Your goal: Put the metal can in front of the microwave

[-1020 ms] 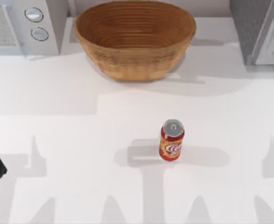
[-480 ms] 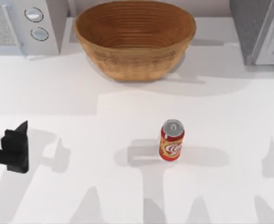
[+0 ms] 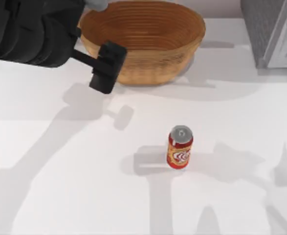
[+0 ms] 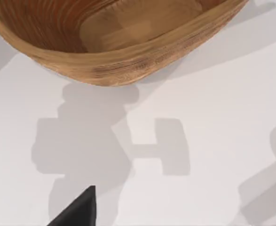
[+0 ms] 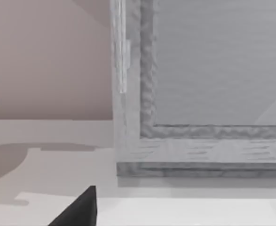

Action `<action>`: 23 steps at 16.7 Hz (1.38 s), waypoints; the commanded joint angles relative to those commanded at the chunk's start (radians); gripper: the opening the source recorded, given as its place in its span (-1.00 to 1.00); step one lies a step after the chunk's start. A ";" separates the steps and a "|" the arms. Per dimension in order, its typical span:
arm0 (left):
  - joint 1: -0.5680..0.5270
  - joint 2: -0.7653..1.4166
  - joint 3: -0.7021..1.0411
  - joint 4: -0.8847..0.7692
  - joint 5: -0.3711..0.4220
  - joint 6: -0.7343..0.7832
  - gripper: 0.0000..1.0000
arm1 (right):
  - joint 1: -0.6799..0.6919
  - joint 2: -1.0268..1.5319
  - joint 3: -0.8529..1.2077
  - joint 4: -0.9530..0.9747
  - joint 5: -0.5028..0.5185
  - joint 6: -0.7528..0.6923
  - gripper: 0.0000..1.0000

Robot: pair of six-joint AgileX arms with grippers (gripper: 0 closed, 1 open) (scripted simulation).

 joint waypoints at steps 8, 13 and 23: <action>-0.199 0.672 0.656 -0.431 -0.006 -0.027 1.00 | 0.000 0.000 0.000 0.000 0.000 0.000 1.00; -0.283 0.896 0.859 -0.655 0.015 -0.071 1.00 | 0.000 0.000 0.000 0.000 0.000 0.000 1.00; -0.306 0.963 0.908 -0.691 0.025 -0.077 1.00 | 0.000 0.000 0.000 0.000 0.000 0.000 1.00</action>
